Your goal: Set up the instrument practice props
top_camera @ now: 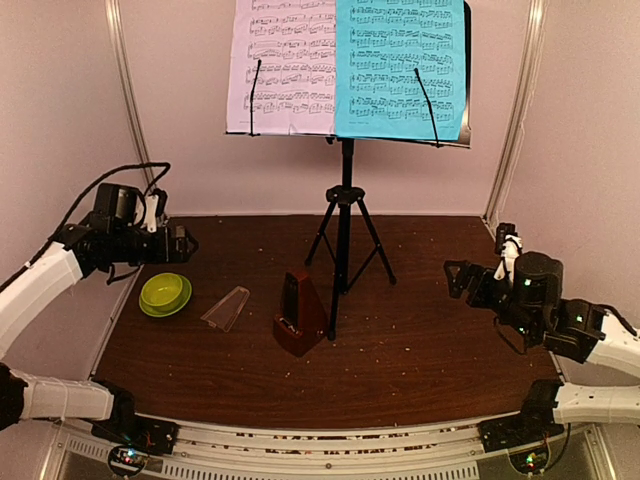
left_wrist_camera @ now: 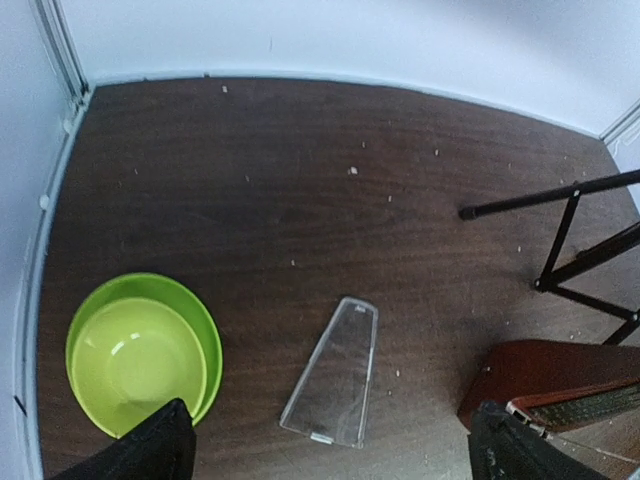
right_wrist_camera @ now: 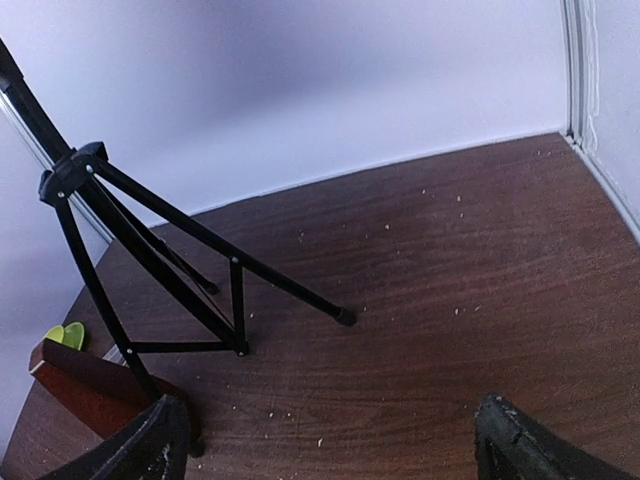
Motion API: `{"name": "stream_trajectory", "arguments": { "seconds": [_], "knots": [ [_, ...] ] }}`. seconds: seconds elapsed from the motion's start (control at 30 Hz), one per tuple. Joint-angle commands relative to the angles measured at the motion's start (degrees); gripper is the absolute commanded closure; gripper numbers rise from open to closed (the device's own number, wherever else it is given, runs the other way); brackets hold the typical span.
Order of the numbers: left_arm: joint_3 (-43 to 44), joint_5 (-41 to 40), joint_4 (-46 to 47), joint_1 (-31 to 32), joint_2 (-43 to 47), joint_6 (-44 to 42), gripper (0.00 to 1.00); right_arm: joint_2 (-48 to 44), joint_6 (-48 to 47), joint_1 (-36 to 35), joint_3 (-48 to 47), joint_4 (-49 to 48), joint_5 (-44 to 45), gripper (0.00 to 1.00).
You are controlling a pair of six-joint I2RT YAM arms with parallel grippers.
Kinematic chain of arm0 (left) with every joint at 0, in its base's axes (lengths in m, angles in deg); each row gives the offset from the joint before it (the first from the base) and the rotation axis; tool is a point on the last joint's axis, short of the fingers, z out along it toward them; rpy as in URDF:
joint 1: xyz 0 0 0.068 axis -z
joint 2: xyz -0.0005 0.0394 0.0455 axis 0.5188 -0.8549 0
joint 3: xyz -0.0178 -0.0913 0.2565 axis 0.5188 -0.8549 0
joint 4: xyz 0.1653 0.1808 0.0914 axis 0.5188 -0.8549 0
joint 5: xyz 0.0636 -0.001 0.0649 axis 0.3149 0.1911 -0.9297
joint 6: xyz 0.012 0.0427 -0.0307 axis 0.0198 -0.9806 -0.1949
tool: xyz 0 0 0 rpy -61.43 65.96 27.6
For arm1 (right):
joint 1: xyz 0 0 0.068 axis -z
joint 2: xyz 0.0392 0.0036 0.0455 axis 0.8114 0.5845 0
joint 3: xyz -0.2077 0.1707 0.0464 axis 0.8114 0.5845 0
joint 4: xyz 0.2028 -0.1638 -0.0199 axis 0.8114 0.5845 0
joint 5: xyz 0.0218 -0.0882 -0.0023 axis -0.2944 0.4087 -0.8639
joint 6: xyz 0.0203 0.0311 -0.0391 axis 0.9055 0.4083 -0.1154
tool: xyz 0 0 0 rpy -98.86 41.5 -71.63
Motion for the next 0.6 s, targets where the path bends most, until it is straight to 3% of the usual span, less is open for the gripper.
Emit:
{"name": "stream_trajectory", "arguments": {
  "seconds": [0.0, 0.27, 0.57],
  "knots": [
    [-8.01, 4.76, 4.26, -0.04, 1.43, 4.05, 0.02, -1.00, 5.56, 0.35, 3.63, 0.57, -4.68, 0.00],
    [-18.79, 5.84, 10.50, -0.02, 4.45, 8.80, 0.02, 1.69, 6.58, 0.40, 6.24, -2.38, -8.53, 0.00],
    [-19.25, 3.59, 10.42, -0.04, 5.97, 9.54, 0.02, 5.52, 5.30, 0.35, 4.00, -3.84, -10.45, 0.00]
  ]
}}
